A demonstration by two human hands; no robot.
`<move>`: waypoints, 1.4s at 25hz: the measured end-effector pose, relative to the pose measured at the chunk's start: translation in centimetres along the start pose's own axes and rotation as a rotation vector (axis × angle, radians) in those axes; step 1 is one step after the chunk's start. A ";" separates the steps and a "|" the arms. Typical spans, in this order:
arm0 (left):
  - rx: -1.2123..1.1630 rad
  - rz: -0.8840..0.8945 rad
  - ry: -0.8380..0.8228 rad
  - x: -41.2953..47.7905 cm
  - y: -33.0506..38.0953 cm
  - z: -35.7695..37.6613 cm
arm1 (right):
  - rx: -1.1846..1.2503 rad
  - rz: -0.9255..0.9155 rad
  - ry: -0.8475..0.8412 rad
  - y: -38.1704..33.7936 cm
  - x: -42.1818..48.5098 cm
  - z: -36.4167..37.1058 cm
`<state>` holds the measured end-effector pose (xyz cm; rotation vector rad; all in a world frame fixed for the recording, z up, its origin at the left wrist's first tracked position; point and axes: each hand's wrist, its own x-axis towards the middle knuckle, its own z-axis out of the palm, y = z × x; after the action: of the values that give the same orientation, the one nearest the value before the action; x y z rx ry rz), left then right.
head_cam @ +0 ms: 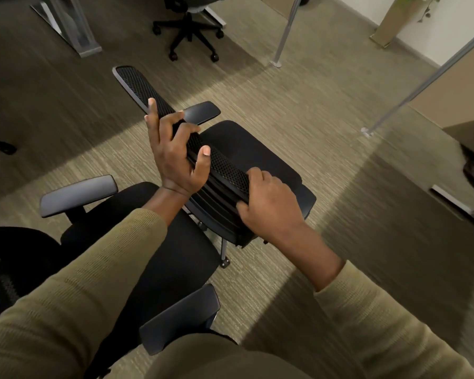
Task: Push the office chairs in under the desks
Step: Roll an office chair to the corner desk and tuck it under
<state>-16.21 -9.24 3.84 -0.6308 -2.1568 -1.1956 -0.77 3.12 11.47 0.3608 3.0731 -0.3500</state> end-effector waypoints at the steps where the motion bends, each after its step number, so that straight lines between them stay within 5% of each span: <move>1: -0.003 0.002 0.003 0.0 0.5 0.6 | 0.000 0.013 -0.002 0.7 0.0 -0.3; 19: -0.051 0.058 -0.110 0.5 11.0 17.7 | -0.076 0.264 0.085 17.9 2.3 -3.9; 35: -0.125 0.127 -0.320 2.1 26.0 40.9 | -0.147 0.469 0.192 43.6 5.5 -8.2</move>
<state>-11.68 39.10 3.24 -1.0598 -2.2702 -1.2350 4.00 47.55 9.58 1.1340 3.0266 -0.0739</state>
